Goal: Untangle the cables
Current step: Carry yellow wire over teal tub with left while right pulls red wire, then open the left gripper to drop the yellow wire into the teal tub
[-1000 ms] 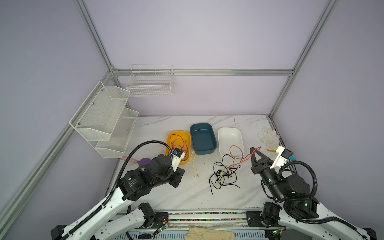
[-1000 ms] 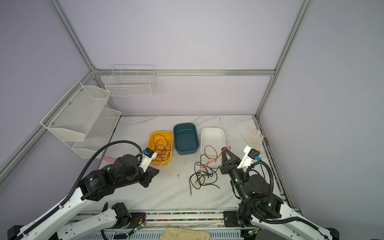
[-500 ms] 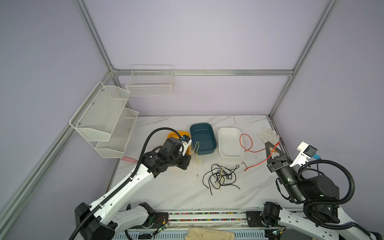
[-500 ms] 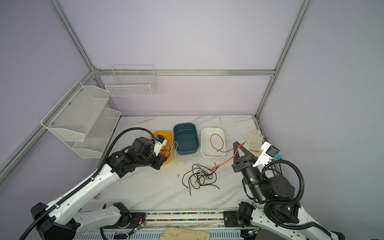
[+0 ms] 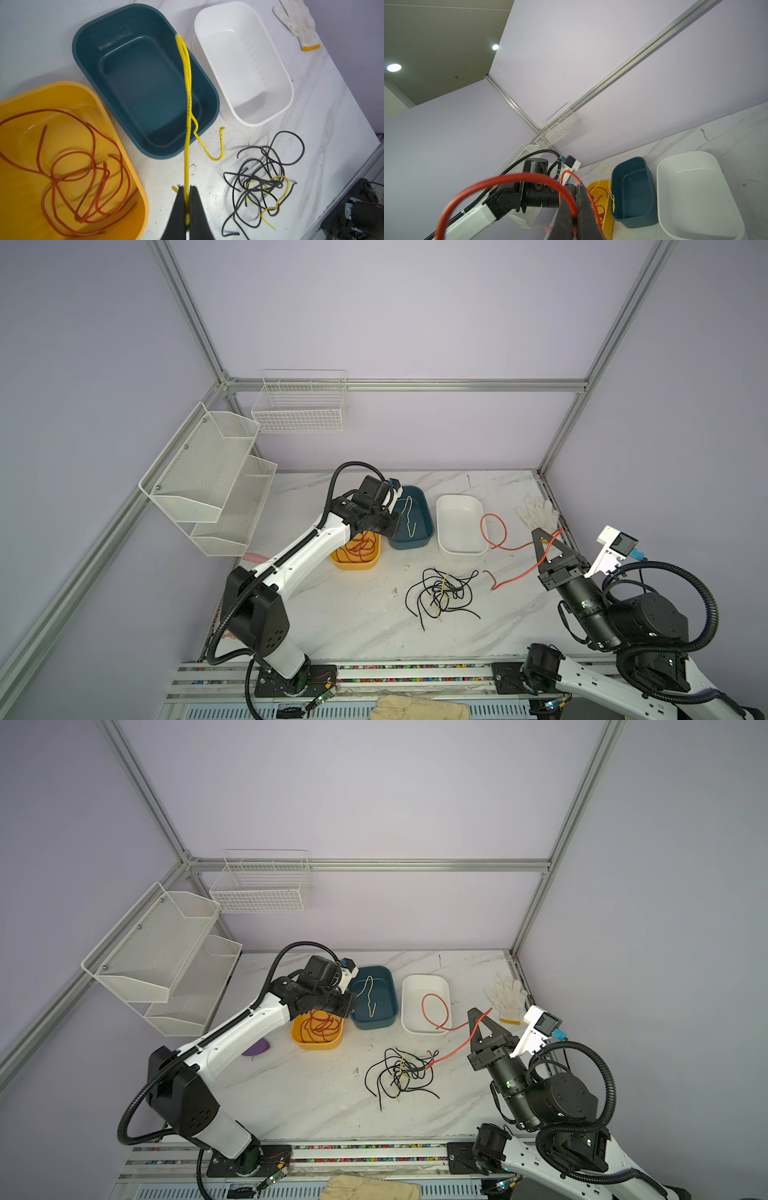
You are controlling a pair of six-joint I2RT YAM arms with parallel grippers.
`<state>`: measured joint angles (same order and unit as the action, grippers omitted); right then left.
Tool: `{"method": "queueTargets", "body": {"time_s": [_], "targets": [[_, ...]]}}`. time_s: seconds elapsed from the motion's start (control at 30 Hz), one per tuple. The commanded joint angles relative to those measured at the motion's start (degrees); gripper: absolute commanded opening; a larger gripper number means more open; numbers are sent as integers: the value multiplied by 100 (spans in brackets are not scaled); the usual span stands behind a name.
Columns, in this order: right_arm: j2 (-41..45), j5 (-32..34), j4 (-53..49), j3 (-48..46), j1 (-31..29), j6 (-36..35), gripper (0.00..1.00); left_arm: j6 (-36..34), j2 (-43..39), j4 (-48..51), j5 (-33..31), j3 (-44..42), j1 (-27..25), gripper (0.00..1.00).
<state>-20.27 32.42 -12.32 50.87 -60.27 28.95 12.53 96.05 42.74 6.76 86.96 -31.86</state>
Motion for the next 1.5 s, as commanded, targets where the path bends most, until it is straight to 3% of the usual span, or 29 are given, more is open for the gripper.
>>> {"method": "queueTargets", "body": {"time_s": [0.0, 0.27, 0.57, 0.7, 0.9, 1.1, 1.2, 1.3, 1.37, 1.47], "targets": [[56, -181, -245, 184, 26, -74, 0, -217, 508, 230, -136, 983, 115, 0], [296, -195, -577, 242, 24, -47, 0, -277, 2146, 848, -292, 2402, 268, 0], [506, -160, -763, 144, 24, -82, 0, -234, 2979, 1058, -303, 3122, 276, 0], [532, -191, -799, 100, 24, -57, 0, -234, 3061, 1113, -307, 3196, 276, 11], [542, -270, -766, -30, 20, 53, 0, -234, 2959, 1166, -342, 3269, 276, 35], [346, -571, -741, -87, 24, 132, 0, -201, 2594, 1390, -392, 3457, 276, 54], [117, -707, -746, -104, 25, 131, 0, -130, 1990, 1384, -452, 3235, 276, 62], [-141, -912, -696, -145, 25, 130, 0, -76, 1171, 1245, -521, 2665, 268, 69], [-289, -1009, -614, -211, 24, 111, 0, -58, 444, 1016, -640, 2057, 268, 81], [-548, -1225, -343, -339, 24, -21, 0, 21, -687, 624, -809, 977, 268, 88]]}}
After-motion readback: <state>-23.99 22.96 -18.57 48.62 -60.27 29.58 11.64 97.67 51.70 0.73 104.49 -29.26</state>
